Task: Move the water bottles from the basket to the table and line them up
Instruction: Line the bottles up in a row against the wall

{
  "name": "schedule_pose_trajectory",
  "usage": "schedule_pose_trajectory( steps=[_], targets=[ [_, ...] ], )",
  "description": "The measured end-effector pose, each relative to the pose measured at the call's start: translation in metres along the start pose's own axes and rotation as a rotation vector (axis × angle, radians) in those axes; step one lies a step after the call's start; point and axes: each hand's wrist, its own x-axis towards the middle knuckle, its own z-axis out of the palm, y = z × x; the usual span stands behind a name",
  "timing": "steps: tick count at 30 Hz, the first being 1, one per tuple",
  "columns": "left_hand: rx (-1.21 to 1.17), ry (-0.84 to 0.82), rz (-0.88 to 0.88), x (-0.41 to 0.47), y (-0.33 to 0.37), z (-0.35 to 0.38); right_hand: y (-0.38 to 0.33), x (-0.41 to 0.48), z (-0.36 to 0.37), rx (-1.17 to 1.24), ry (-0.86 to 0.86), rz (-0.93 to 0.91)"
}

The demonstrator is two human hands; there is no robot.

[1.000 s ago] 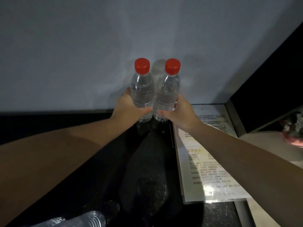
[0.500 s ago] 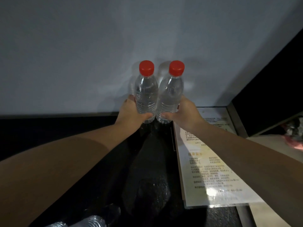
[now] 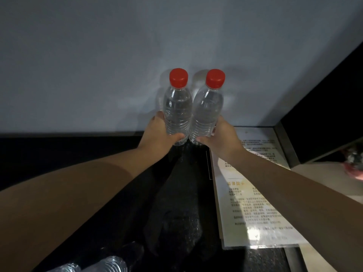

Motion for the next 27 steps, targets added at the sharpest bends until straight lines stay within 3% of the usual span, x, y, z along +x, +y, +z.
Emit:
schedule_pose_trajectory(
  steps=[8, 16, 22, 27],
  targets=[
    [0.060, 0.008, 0.046, -0.003, 0.004, -0.002, -0.001, -0.005, 0.001, -0.005, 0.022, -0.020],
    [0.372, -0.257, -0.167, -0.027, 0.011, -0.050, 0.008, -0.029, -0.013, -0.327, -0.118, 0.028],
    [0.478, -0.402, -0.106, -0.111, 0.037, -0.134, -0.037, -0.101, -0.034, -0.416, -0.321, -0.152],
    [0.533, -0.334, 0.000, -0.187, 0.045, -0.194, -0.091, -0.154, -0.035, -0.354, -0.452, -0.329]
  ],
)
